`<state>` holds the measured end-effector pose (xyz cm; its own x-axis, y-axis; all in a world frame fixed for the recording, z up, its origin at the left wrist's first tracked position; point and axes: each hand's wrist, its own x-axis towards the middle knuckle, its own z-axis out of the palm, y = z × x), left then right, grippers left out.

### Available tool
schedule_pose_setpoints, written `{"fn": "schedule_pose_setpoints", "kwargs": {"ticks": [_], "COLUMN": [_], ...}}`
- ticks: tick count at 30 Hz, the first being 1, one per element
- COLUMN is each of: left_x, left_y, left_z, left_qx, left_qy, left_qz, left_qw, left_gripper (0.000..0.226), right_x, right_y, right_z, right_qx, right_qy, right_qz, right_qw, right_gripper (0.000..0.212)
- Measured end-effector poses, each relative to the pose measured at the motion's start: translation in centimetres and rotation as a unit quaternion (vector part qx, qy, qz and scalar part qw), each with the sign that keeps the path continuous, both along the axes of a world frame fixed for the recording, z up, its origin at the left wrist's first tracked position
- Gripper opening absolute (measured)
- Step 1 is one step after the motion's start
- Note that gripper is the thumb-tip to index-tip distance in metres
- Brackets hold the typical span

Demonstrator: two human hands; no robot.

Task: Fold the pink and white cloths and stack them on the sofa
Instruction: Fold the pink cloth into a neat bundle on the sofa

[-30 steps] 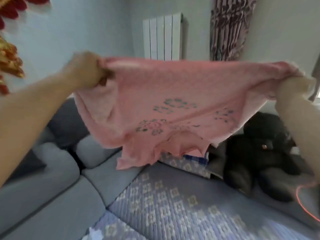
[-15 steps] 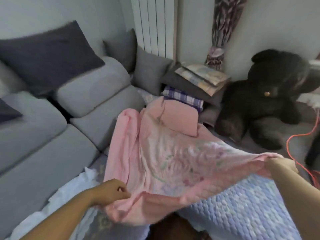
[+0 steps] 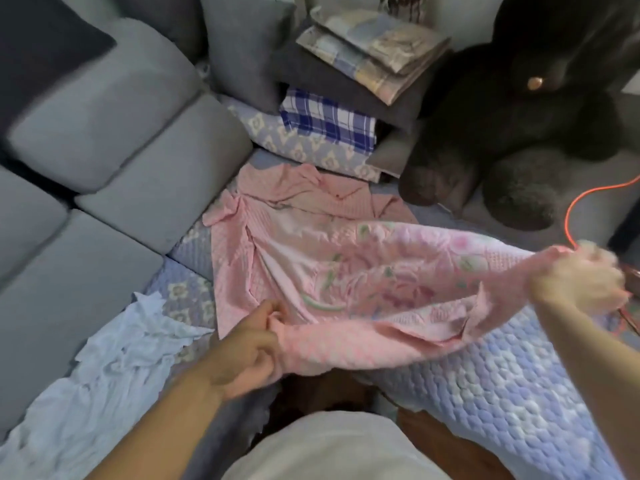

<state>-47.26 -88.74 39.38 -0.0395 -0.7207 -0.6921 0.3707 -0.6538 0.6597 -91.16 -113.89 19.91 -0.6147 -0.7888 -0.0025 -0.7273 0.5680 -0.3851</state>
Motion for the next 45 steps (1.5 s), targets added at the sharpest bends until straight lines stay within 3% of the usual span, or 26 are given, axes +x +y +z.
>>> {"fn": "schedule_pose_setpoints", "kwargs": {"ticks": [2,4,5,6,7,9,11,12,15,17,18,21,23,24,25,27,29,31,33,36,38,39,42,45], "left_x": [-4.0,-7.0,-7.8,-8.3,-8.6,-8.9,-9.5,-9.9,-10.3,-9.6,-9.1,-7.7,-7.5,-7.5,-7.6,-7.8,-7.9,-8.0,-7.9,-7.1,-6.5,-6.2,-5.6,-4.8], "left_y": [-1.3,-2.7,-3.4,-4.0,-4.3,-4.6,-4.4,-4.3,-4.9,-5.5,-5.9,-6.6,-6.8,-6.9,-6.7,-6.4,-6.0,-6.0,-6.4,-6.8,-7.0,-7.1,-7.3,-7.0], "left_z": [0.1,-0.1,-0.2,-0.2,0.0,0.7,1.2,1.4,1.1,0.4,-0.4,-2.1,-2.1,-2.0,-1.6,-0.7,0.3,1.2,1.9,2.5,2.7,2.8,1.9,0.3], "left_qx": [-0.026,-0.071,-0.099,-0.131,-0.155,-0.177,-0.221,-0.251,-0.295,-0.262,-0.266,-0.330,-0.385,-0.414,-0.435,-0.453,-0.451,-0.442,-0.422,-0.415,-0.399,-0.393,-0.423,-0.410], "left_qy": [-0.091,-0.209,-0.254,-0.283,-0.308,-0.354,-0.375,-0.383,-0.369,-0.318,-0.343,-0.487,-0.498,-0.492,-0.485,-0.469,-0.449,-0.449,-0.449,-0.432,-0.382,-0.366,-0.401,-0.398], "left_qz": [-0.059,-0.147,-0.180,-0.189,-0.175,-0.128,-0.097,-0.093,-0.148,-0.258,-0.316,-0.412,-0.401,-0.390,-0.385,-0.366,-0.329,-0.318,-0.326,-0.306,-0.260,-0.237,-0.217,-0.221], "left_qw": [0.994,0.964,0.945,0.931,0.922,0.909,0.895,0.884,0.869,0.874,0.844,0.696,0.666,0.659,0.654,0.664,0.698,0.708,0.716,0.740,0.792,0.809,0.783,0.790], "left_gripper": [0.049,0.042,0.043,0.046,0.048,0.048,0.041,0.038,0.041,0.042,0.037,0.025,0.020,0.022,0.025,0.030,0.031,0.031,0.025,0.015,0.005,0.011,0.021,0.022], "right_x": [7.5,16.2,17.7,19.1,19.3,18.5,17.9,17.5,15.7,14.1,13.3,12.3,11.7,11.4,11.2,10.5,10.4,11.1,12.6,14.9,16.1,16.7,18.0,18.5], "right_y": [5.5,11.1,12.0,13.6,14.4,14.7,14.5,14.4,14.7,15.0,15.1,15.4,15.1,14.9,14.6,14.0,13.8,13.9,14.1,14.1,14.1,14.3,14.8,14.9], "right_z": [6.2,14.6,15.4,16.5,16.1,15.8,16.0,16.1,16.4,16.9,17.0,18.2,18.4,18.5,19.0,19.3,19.9,20.6,21.8,23.2,24.3,24.7,25.2,26.0], "right_qx": [0.037,0.125,0.169,0.212,0.214,0.180,0.138,0.112,0.028,0.005,-0.001,0.001,0.032,0.044,0.060,0.101,0.114,0.117,0.116,-0.019,-0.143,-0.173,-0.217,-0.248], "right_qy": [-0.120,-0.394,-0.460,-0.479,-0.466,-0.394,-0.277,-0.246,-0.288,-0.341,-0.373,-0.436,-0.475,-0.495,-0.510,-0.517,-0.470,-0.410,-0.404,-0.370,-0.309,-0.316,-0.336,-0.306], "right_qz": [0.176,0.381,0.457,0.509,0.535,0.552,0.557,0.564,0.580,0.552,0.535,0.517,0.475,0.455,0.445,0.437,0.476,0.522,0.533,0.507,0.492,0.469,0.400,0.387], "right_qw": [0.976,0.827,0.742,0.683,0.671,0.712,0.771,0.780,0.762,0.761,0.758,0.737,0.740,0.739,0.733,0.729,0.735,0.739,0.734,0.778,0.801,0.807,0.825,0.834], "right_gripper": [0.043,0.018,0.020,0.022,0.029,0.034,0.016,0.017,0.022,0.048,0.052,0.049,0.063,0.060,0.044,0.007,0.017,0.019,0.024,0.017,0.010,0.008,0.024,0.005]}}
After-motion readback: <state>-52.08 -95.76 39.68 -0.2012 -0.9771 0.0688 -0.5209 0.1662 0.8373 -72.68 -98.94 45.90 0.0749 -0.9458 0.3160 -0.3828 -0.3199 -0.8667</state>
